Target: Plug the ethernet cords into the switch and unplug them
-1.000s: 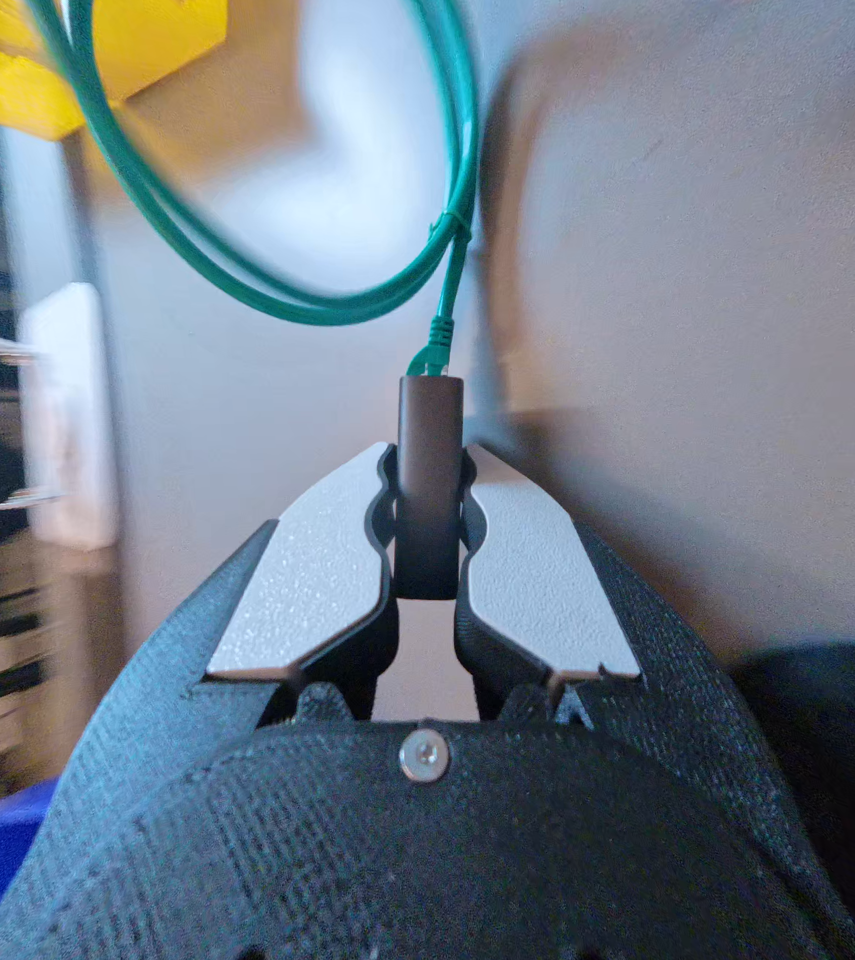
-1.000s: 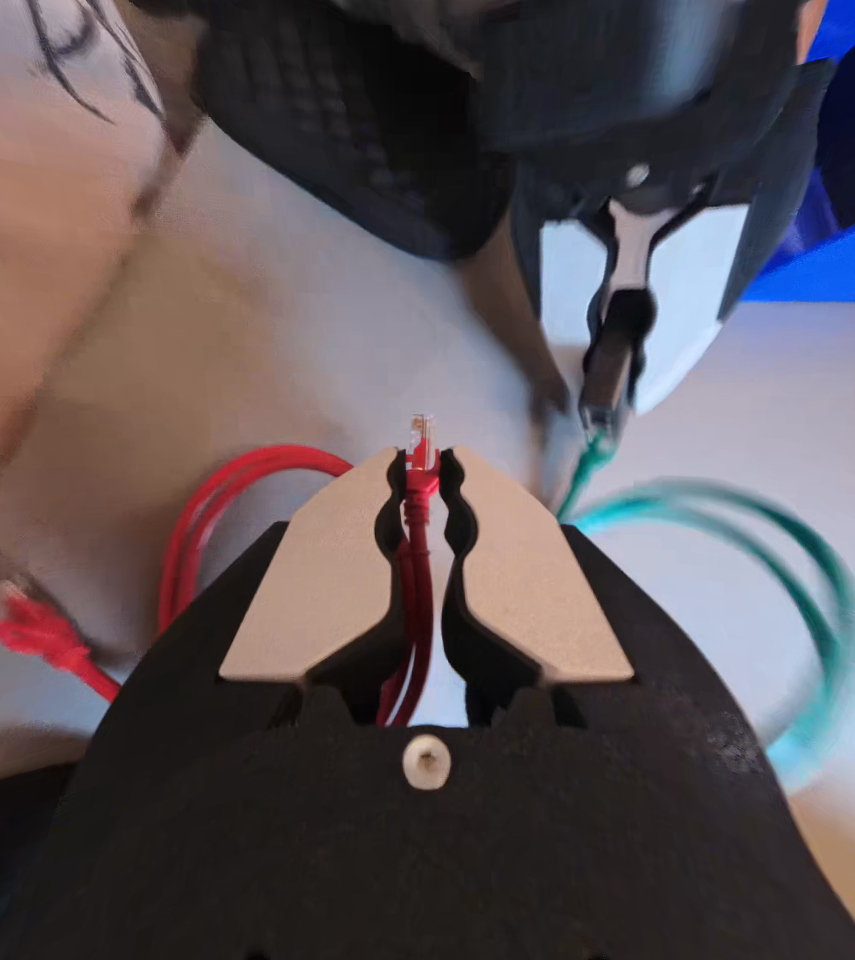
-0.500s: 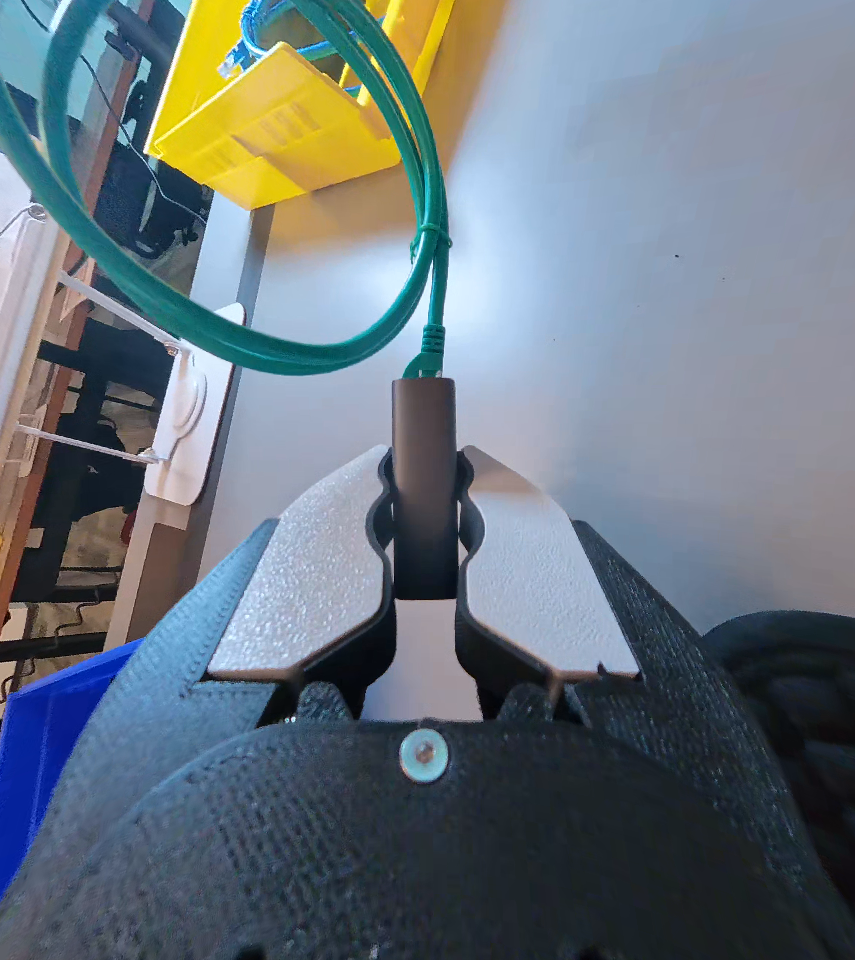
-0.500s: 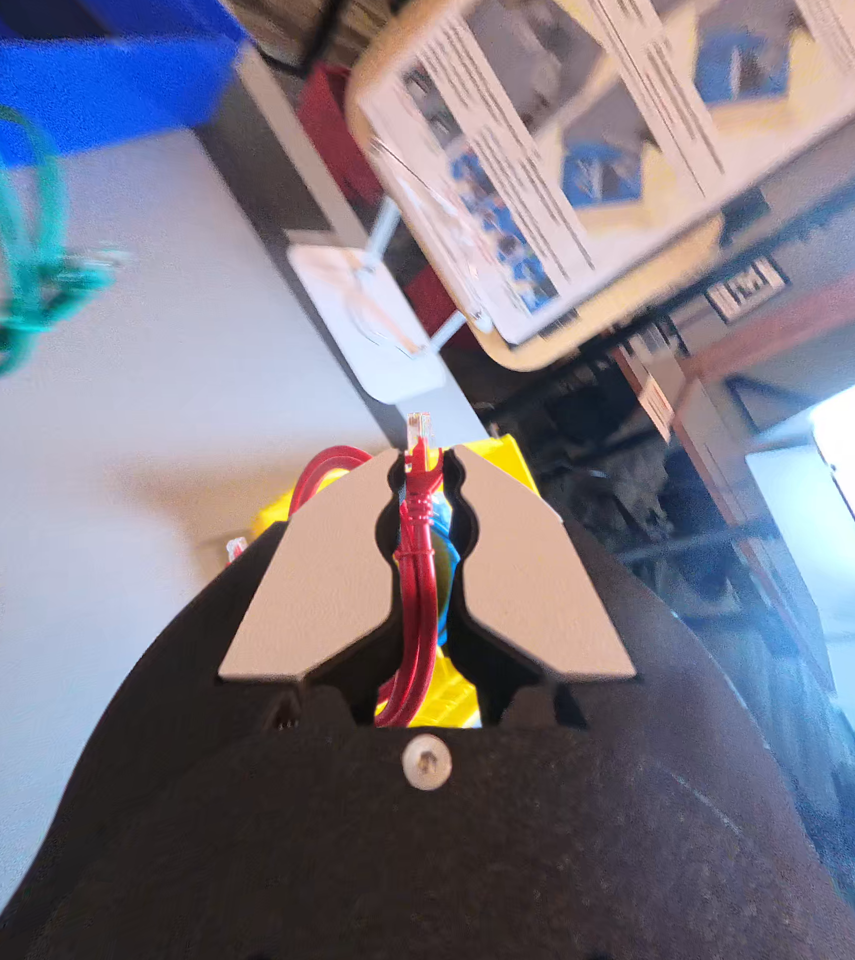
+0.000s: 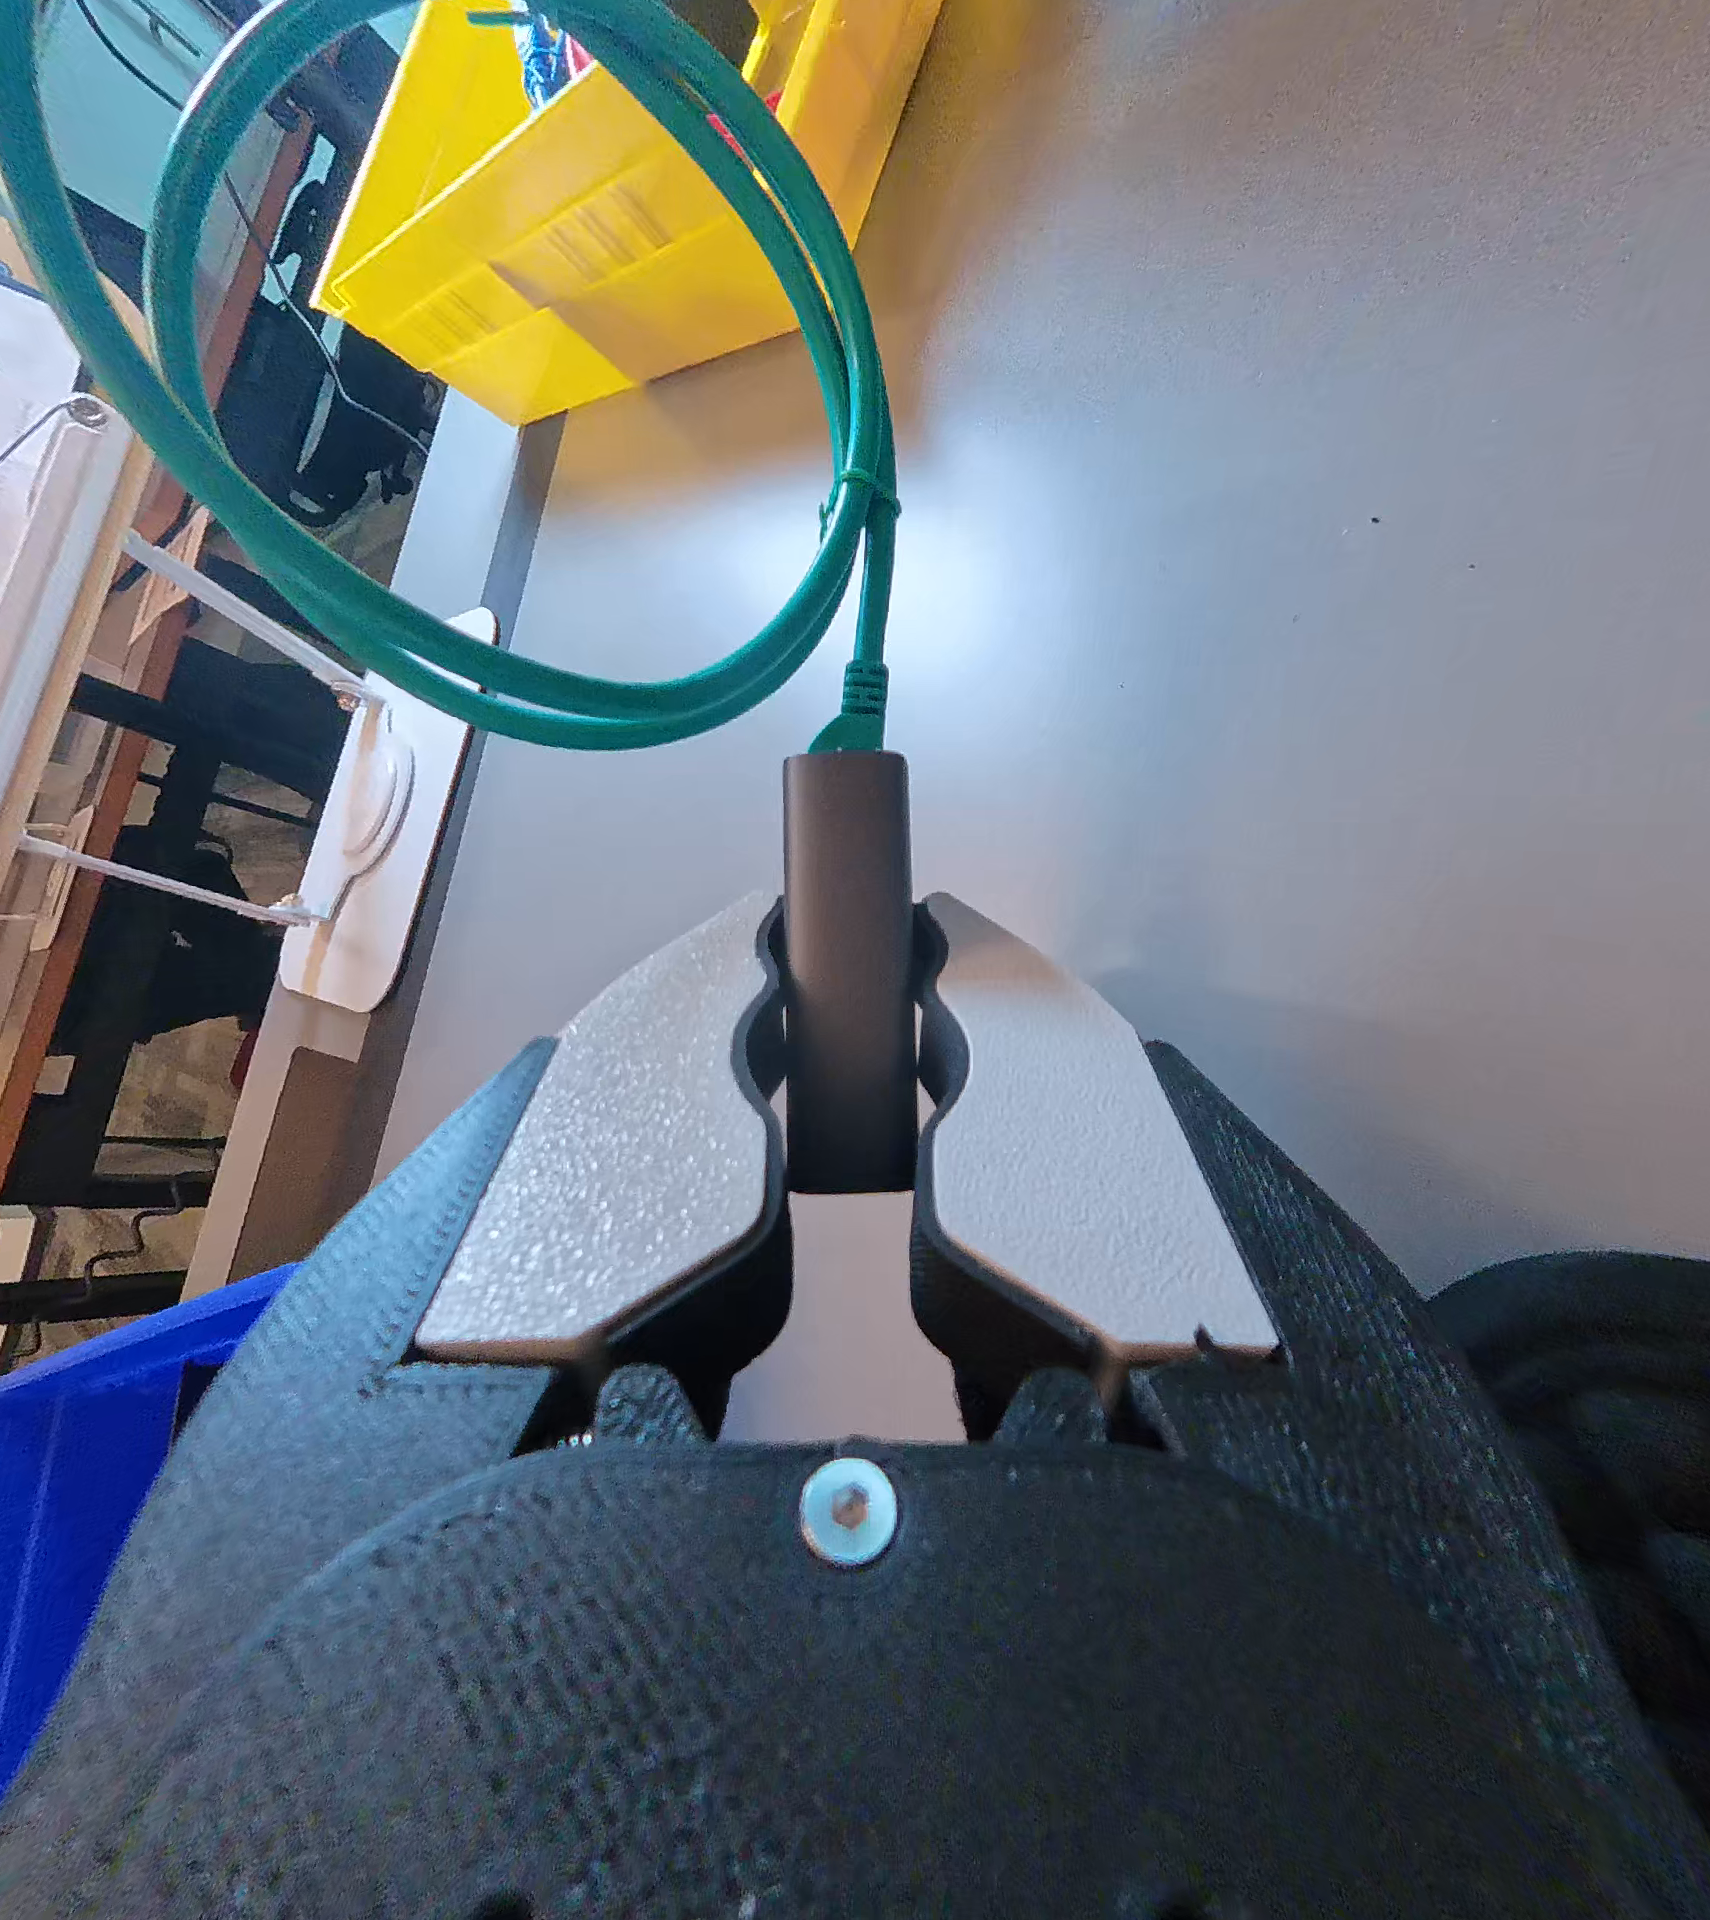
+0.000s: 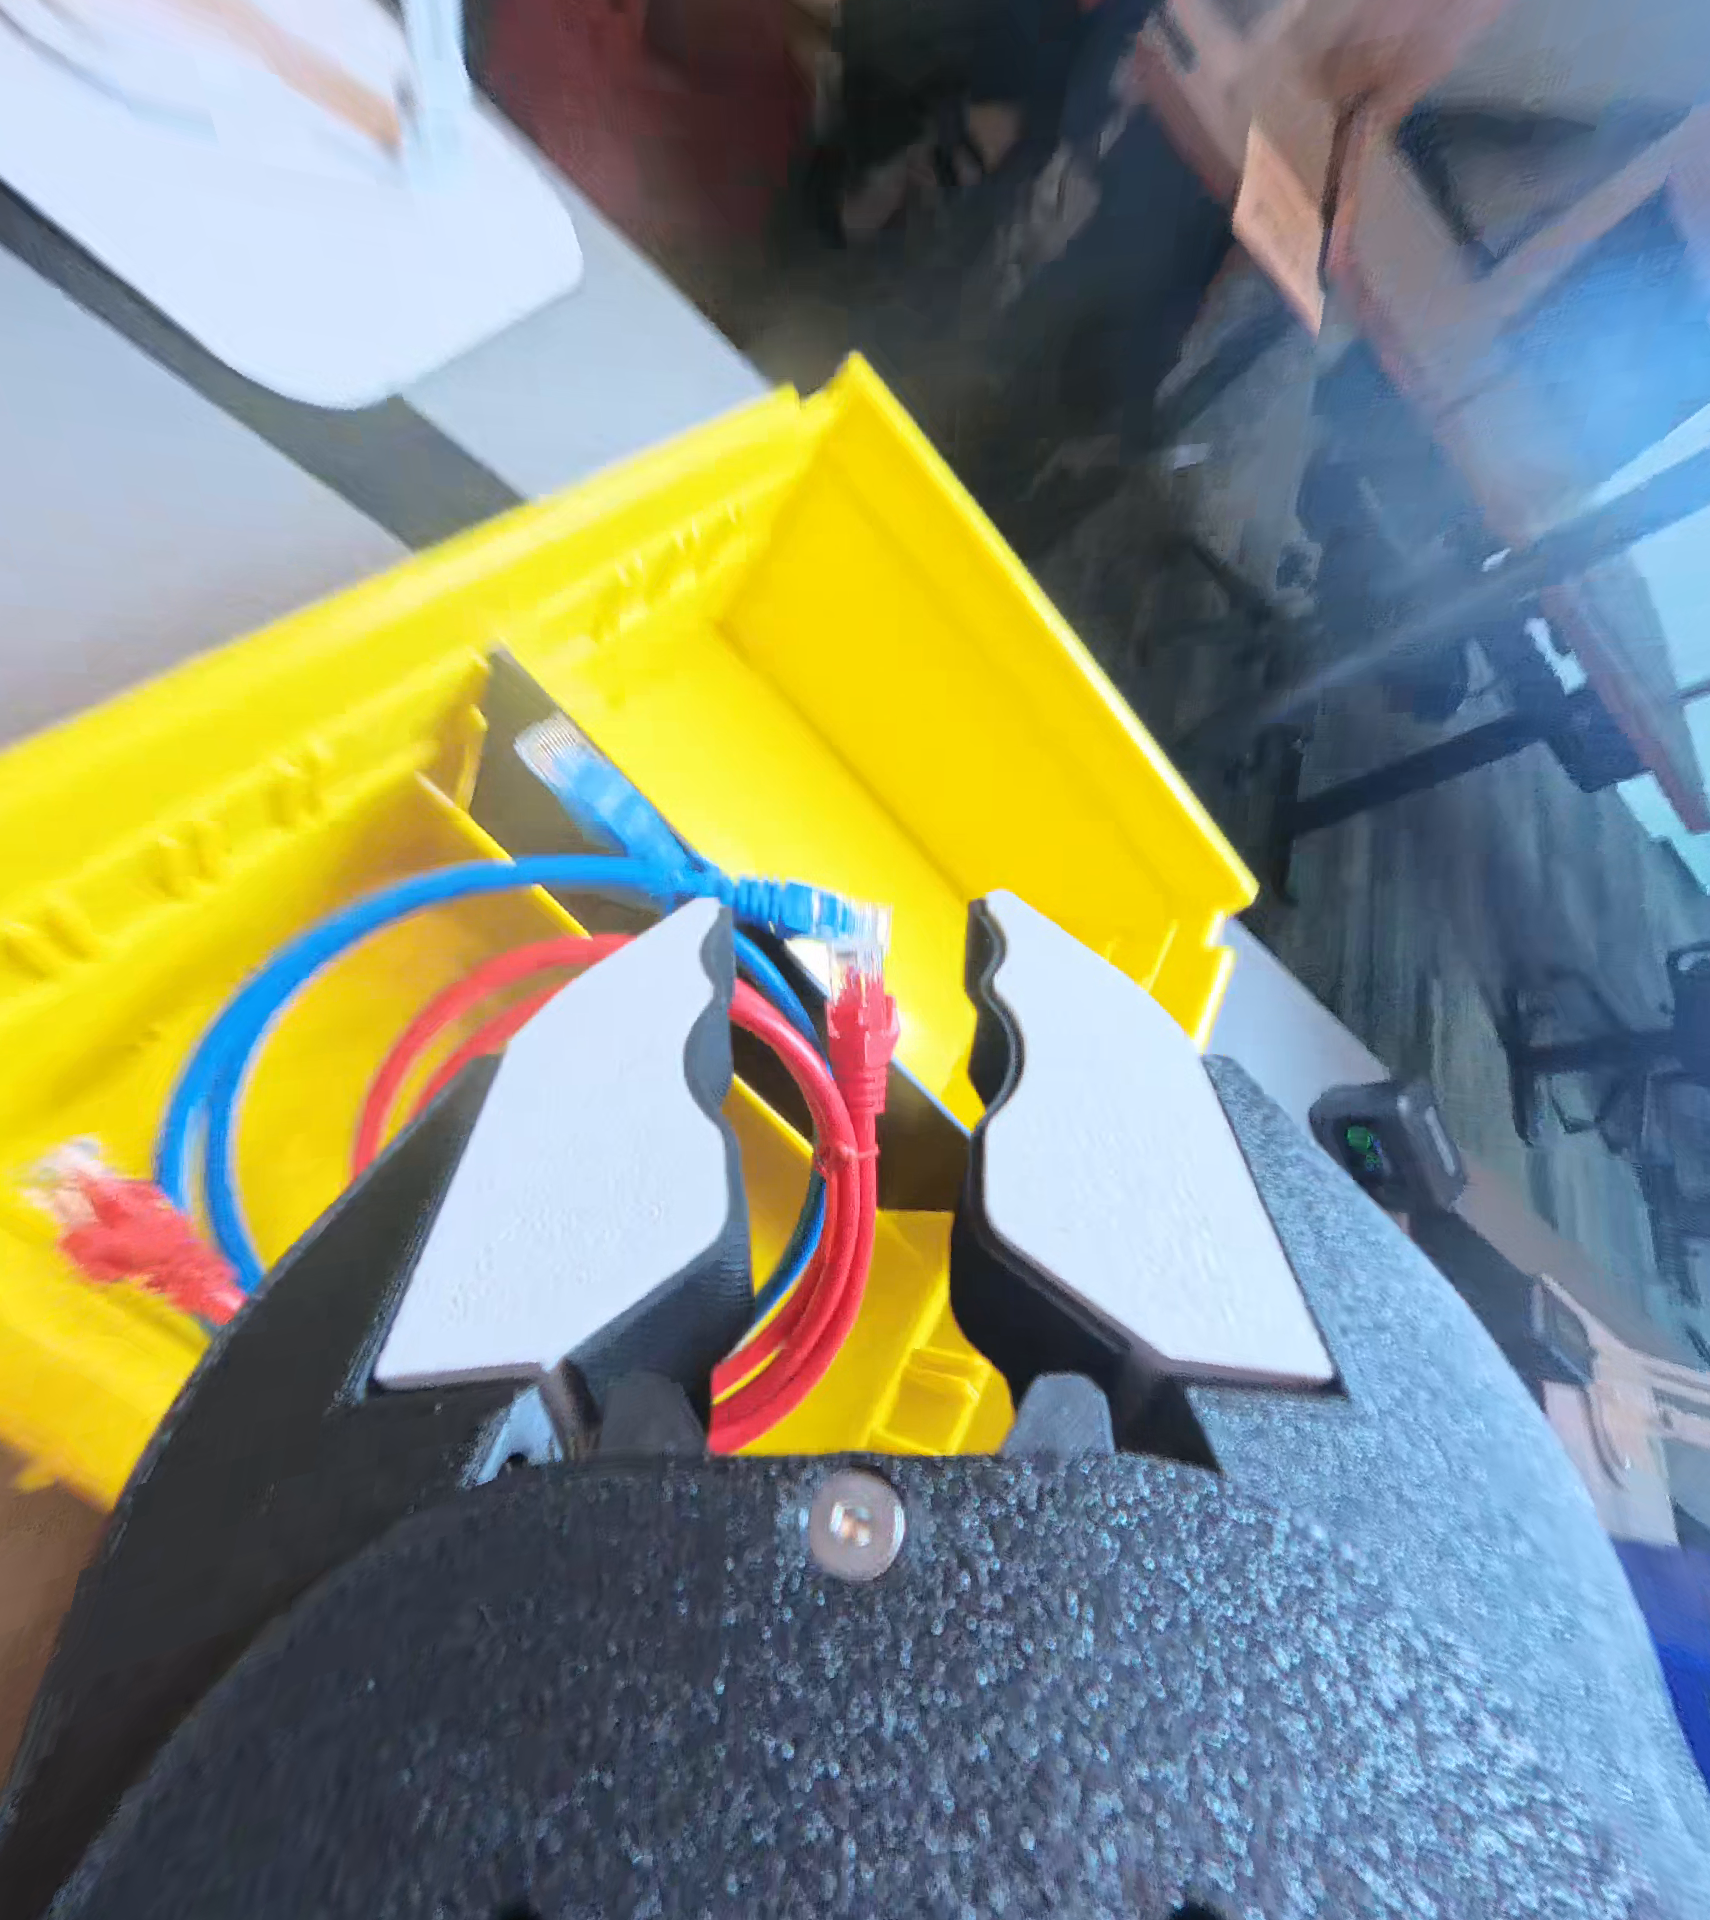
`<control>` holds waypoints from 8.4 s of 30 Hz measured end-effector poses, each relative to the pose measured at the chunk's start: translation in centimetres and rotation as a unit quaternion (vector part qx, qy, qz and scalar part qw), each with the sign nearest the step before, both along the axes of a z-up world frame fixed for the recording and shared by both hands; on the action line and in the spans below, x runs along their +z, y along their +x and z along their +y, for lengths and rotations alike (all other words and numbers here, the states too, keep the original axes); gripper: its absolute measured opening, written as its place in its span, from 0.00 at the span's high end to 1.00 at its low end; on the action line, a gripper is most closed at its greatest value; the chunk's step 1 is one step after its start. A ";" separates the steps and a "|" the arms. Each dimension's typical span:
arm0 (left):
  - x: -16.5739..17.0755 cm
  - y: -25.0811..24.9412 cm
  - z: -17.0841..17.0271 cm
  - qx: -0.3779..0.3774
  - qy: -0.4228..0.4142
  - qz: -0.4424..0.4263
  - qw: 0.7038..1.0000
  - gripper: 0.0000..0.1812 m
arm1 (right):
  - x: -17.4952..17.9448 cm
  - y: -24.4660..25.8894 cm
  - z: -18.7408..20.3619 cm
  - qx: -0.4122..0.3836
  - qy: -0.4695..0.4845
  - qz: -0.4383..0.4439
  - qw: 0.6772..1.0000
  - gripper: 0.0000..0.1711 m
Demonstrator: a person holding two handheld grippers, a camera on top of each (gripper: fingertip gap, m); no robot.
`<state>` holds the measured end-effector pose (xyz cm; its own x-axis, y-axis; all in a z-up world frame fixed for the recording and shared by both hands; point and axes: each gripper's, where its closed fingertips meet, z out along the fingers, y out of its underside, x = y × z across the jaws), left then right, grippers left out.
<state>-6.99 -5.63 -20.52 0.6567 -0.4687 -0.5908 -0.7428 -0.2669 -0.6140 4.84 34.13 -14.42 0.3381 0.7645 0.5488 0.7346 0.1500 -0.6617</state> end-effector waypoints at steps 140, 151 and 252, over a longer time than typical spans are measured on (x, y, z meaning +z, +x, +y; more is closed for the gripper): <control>1.3 5.9 0.7 -0.086 0.112 0.043 0.989 0.89 | -4.4 -2.5 -37.3 0.538 -0.170 0.060 0.823 0.77; -0.4 7.0 1.0 -0.097 0.137 0.266 0.949 0.89 | -7.5 -4.2 -38.4 0.411 -0.363 -0.004 0.836 0.65; -0.5 4.8 -1.1 -0.083 0.056 -0.209 0.973 0.94 | 3.6 -8.0 3.6 -0.144 -0.223 0.156 0.951 0.63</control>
<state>-2.15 -6.72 -21.00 0.7717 -0.5361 -0.3422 -0.4490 -0.0782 -0.8901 -3.19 37.77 -10.79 0.6621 0.7488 0.0299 0.4606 -0.3752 -0.8044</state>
